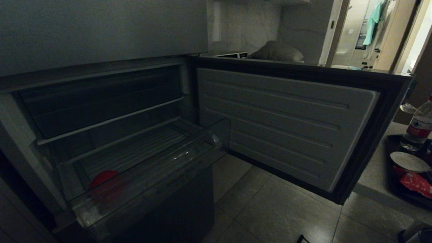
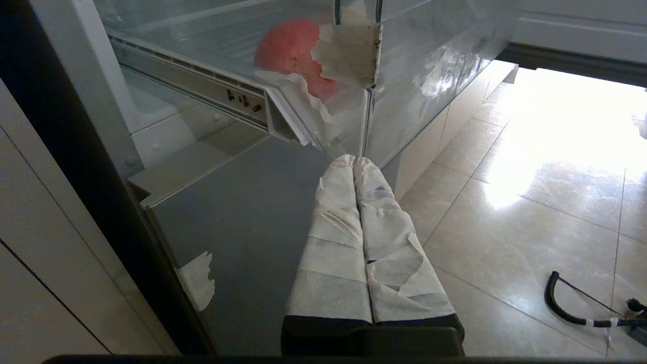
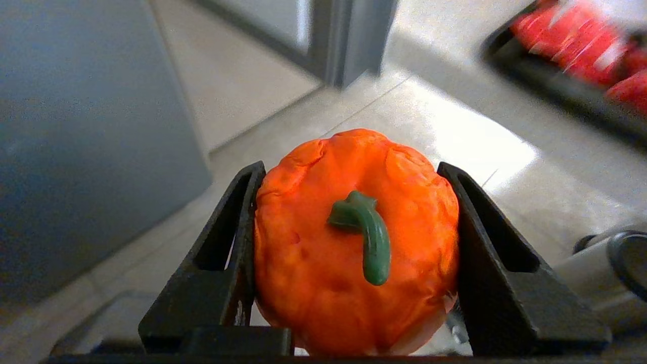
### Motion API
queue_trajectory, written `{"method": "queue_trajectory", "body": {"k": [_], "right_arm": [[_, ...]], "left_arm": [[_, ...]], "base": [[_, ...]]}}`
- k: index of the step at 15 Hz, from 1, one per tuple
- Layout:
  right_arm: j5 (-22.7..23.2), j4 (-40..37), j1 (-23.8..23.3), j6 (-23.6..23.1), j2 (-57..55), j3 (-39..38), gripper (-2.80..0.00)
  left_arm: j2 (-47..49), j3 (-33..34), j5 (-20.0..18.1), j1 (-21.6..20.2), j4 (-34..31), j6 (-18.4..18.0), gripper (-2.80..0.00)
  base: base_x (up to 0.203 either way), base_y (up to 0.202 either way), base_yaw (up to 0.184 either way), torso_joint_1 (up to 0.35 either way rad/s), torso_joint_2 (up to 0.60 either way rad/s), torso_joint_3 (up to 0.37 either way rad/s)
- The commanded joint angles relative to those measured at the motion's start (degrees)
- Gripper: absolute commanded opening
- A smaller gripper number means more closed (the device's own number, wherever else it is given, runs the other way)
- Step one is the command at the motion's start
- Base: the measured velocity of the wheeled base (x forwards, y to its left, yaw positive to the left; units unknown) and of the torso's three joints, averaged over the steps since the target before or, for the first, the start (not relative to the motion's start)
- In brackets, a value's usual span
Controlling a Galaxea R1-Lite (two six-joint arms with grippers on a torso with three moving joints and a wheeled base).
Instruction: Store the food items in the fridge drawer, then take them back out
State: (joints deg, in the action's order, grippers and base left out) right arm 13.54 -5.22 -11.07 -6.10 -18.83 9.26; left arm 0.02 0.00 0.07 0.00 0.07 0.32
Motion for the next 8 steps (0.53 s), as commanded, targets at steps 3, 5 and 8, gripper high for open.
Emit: {"method": "queue_trajectory", "body": {"k": [3,5,8], "right_arm": [[6.30,-2.24,0.08,-0.71,1.01,-2.30,-2.80],[6.25,-2.61,0.06,-0.75,2.84,-2.58,-2.80],[6.75,-0.94,0.01,-4.62,2.84,-3.69,-2.80]], "left_arm": [[-0.02,0.00,0.01,0.00,0.01,0.03,-2.80],[-0.02,0.00,0.01,0.00,0.01,0.03,-2.80],[-0.02,0.00,0.01,0.00,0.01,0.03,-2.80]], "base": [[0.000,0.000,0.000,0.000,0.00,0.000],[0.000,0.000,0.000,0.000,0.00,0.000],[0.000,0.000,0.000,0.000,0.00,0.000]]}}
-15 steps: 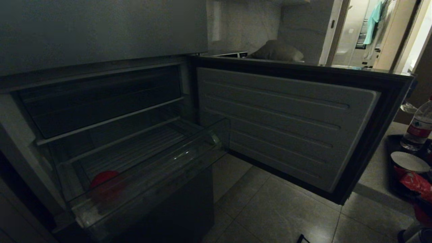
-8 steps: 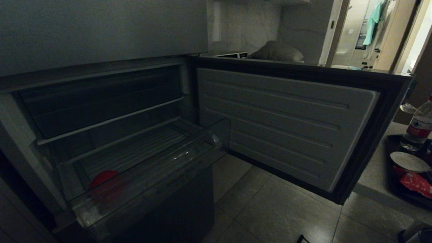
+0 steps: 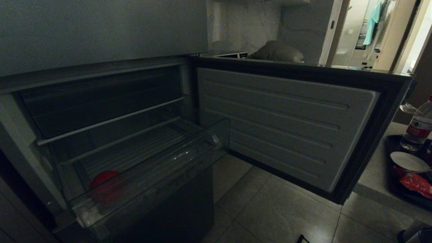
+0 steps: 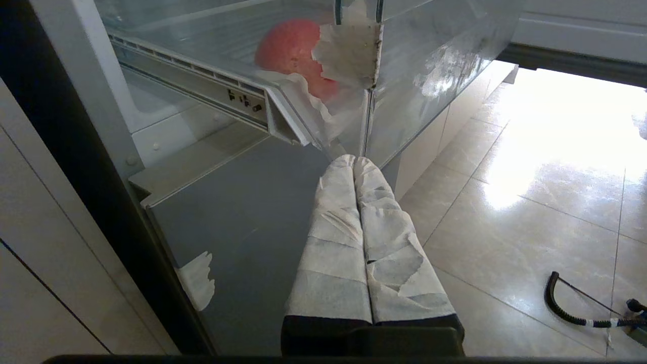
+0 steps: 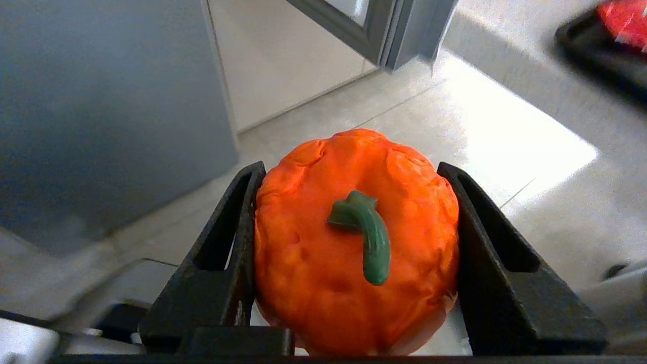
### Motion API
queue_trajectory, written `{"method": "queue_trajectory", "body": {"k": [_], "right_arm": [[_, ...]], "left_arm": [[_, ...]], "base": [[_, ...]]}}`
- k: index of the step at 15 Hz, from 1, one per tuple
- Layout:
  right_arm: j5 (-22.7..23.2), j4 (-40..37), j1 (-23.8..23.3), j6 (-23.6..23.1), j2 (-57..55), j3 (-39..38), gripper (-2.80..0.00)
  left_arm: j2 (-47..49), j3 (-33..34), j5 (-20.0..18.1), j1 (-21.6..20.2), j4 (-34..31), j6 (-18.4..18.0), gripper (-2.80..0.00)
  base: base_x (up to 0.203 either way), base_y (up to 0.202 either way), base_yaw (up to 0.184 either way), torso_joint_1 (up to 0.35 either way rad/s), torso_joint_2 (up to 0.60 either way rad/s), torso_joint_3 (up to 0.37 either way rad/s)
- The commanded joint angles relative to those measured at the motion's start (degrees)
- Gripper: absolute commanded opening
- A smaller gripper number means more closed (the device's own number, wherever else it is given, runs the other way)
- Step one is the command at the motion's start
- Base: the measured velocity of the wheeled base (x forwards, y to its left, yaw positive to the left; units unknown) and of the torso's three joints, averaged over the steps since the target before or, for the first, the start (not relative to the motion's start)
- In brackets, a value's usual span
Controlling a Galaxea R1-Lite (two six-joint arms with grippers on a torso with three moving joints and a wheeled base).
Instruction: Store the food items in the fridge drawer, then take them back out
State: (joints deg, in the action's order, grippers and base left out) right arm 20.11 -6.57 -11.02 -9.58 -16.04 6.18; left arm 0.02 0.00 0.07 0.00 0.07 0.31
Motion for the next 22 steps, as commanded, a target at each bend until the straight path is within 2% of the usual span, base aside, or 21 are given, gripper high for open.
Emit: {"method": "queue_trajectory", "body": {"k": [1,3,4,6,7,8,9,11,12,16,22], "right_arm": [[0.19,1.85,-0.05,-1.13,0.05,-1.49,-2.80],[-1.43,3.17,-0.05,-0.45,0.05,-1.96,-2.80],[-5.12,3.96,-0.05,-0.59,0.05,-2.39,-2.80],[-17.16,5.63,-0.05,-2.10,0.05,-4.43,-2.80],[-18.34,5.84,0.00,-2.48,0.04,-5.12,-2.80],[-15.75,5.80,0.27,-2.39,-0.05,-5.74,-2.80],[-15.65,5.43,2.00,-1.11,-0.18,-5.72,-2.80],[-16.32,5.08,8.65,1.14,1.67,-5.74,-2.80],[-17.31,5.42,9.38,1.84,4.20,-5.90,-2.80],[-18.71,6.00,10.48,2.90,16.39,-6.06,-2.80],[-18.96,6.13,10.76,4.12,16.04,-6.09,-2.80]], "left_arm": [[-0.02,0.00,0.01,0.00,0.01,0.04,-2.80],[-0.02,0.00,0.01,0.00,0.01,0.04,-2.80],[-0.02,0.00,0.01,0.00,0.01,0.04,-2.80],[-0.02,0.00,0.01,0.00,0.01,0.04,-2.80],[-0.02,0.00,0.01,0.00,0.01,0.04,-2.80],[-0.02,0.00,0.01,0.00,0.01,0.04,-2.80],[-0.02,0.00,0.01,0.00,0.01,0.04,-2.80],[-0.02,0.00,0.01,0.00,0.01,0.04,-2.80],[-0.02,0.00,0.01,0.00,0.01,0.04,-2.80],[-0.02,0.00,0.01,0.00,0.01,0.04,-2.80],[-0.02,0.00,0.01,0.00,0.01,0.04,-2.80]], "base": [[0.000,0.000,0.000,0.000,0.00,0.000],[0.000,0.000,0.000,0.000,0.00,0.000],[0.000,0.000,0.000,0.000,0.00,0.000],[0.000,0.000,0.000,0.000,0.00,0.000],[0.000,0.000,0.000,0.000,0.00,0.000],[0.000,0.000,0.000,0.000,0.00,0.000],[0.000,0.000,0.000,0.000,0.00,0.000],[0.000,0.000,0.000,0.000,0.00,0.000],[0.000,0.000,0.000,0.000,0.00,0.000],[0.000,0.000,0.000,0.000,0.00,0.000],[0.000,0.000,0.000,0.000,0.00,0.000]]}}
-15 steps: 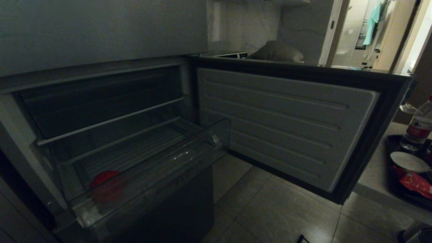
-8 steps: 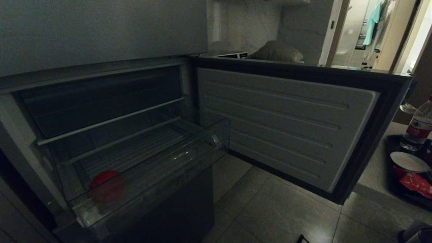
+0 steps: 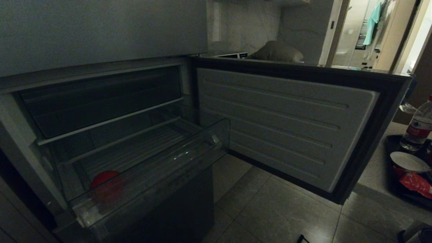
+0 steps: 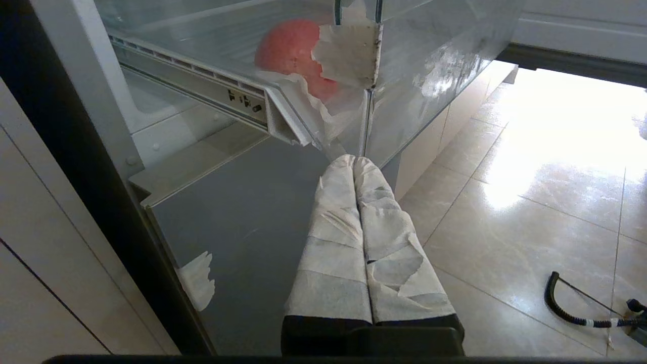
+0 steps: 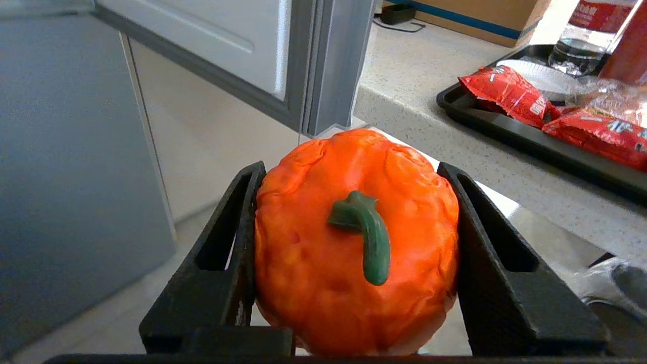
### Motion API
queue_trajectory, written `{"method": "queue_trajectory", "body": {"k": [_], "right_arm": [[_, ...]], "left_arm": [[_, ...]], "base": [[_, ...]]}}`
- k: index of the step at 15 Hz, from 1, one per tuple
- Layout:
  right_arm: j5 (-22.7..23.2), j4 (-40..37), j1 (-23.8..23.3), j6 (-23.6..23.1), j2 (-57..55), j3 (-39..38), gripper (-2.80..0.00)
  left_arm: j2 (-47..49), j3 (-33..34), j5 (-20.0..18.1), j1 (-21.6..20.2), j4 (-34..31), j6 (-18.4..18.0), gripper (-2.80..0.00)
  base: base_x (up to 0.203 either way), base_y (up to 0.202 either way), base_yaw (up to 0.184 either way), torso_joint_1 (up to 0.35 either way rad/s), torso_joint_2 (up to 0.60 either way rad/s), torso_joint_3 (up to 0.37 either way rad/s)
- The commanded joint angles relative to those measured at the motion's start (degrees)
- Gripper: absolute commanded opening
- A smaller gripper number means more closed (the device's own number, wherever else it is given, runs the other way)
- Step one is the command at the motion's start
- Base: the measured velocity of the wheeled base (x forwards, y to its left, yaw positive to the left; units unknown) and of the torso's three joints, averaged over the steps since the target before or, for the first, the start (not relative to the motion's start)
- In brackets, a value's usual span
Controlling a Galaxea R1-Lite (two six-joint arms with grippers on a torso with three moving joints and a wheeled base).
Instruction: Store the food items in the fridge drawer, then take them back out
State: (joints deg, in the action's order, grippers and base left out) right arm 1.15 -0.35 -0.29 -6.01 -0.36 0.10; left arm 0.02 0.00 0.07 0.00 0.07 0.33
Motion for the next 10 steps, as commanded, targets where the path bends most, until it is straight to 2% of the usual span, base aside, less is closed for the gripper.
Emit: {"method": "queue_trajectory", "body": {"k": [1,6,10], "right_arm": [[-0.09,-0.09,-0.04,0.79,0.36,-0.01,-2.80],[-0.09,-0.05,0.03,1.18,0.36,-0.01,-2.80],[-0.09,-0.09,0.03,1.18,0.36,-0.01,-2.80]], "left_arm": [[-0.02,0.00,0.01,0.00,0.01,0.02,-2.80],[-0.02,0.00,0.01,0.00,0.01,0.02,-2.80],[-0.02,0.00,0.01,0.00,0.01,0.02,-2.80]], "base": [[0.000,0.000,0.000,0.000,0.00,0.000],[0.000,0.000,0.000,0.000,0.00,0.000],[-0.001,-0.005,0.144,0.000,0.00,0.003]]}}
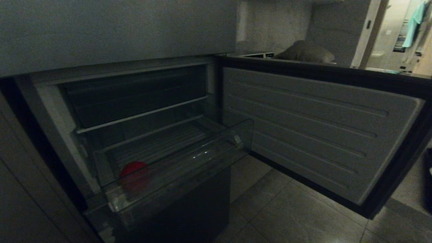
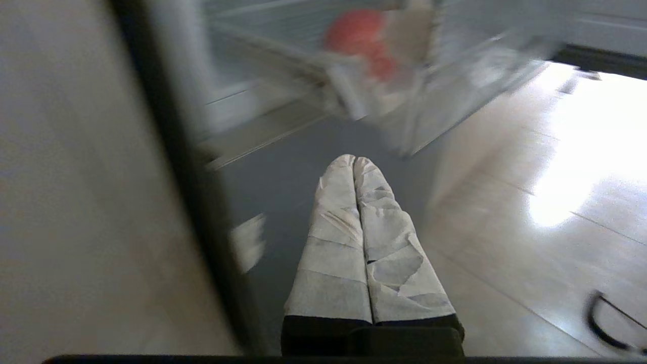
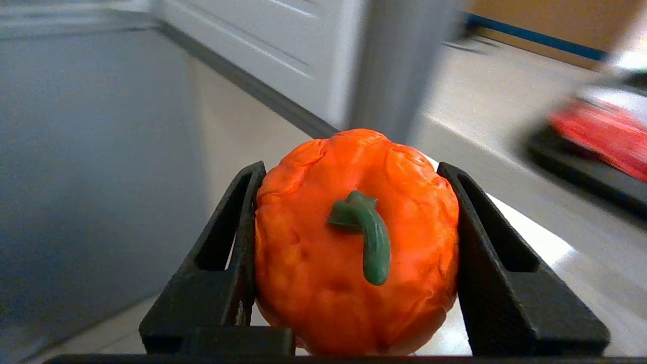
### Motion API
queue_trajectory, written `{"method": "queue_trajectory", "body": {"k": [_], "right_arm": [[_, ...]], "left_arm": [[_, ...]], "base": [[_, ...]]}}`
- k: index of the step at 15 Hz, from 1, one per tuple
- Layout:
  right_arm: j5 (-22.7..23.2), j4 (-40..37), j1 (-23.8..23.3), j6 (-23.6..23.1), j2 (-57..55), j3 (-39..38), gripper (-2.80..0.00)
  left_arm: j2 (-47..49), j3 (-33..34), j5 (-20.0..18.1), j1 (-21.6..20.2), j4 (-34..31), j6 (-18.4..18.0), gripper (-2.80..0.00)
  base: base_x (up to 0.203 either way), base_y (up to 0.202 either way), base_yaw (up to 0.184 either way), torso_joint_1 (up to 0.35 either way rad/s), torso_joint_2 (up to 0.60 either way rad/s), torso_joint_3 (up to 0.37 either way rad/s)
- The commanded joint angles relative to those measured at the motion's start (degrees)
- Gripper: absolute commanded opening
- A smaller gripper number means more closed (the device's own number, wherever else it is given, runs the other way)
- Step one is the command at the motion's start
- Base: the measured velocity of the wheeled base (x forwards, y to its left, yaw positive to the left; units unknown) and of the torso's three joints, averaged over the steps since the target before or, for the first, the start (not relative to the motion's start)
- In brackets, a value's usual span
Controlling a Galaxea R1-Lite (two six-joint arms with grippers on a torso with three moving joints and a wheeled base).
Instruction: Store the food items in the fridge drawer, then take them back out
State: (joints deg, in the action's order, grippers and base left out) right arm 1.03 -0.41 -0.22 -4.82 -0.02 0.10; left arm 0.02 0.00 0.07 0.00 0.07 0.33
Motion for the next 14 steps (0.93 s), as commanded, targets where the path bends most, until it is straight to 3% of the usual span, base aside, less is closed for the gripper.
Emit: {"method": "queue_trajectory", "body": {"k": [1,14], "right_arm": [[0.03,0.00,-0.04,-0.10,0.02,-0.01,-2.80],[0.03,0.06,-0.04,-0.01,0.02,-0.01,-2.80]], "left_arm": [[-0.02,0.00,0.01,0.00,0.01,0.02,-2.80],[-0.02,0.00,0.01,0.00,0.01,0.02,-2.80]], "base": [[-0.001,-0.012,0.177,-0.001,0.00,-0.001],[0.002,-0.009,0.173,0.004,0.00,0.004]]}}
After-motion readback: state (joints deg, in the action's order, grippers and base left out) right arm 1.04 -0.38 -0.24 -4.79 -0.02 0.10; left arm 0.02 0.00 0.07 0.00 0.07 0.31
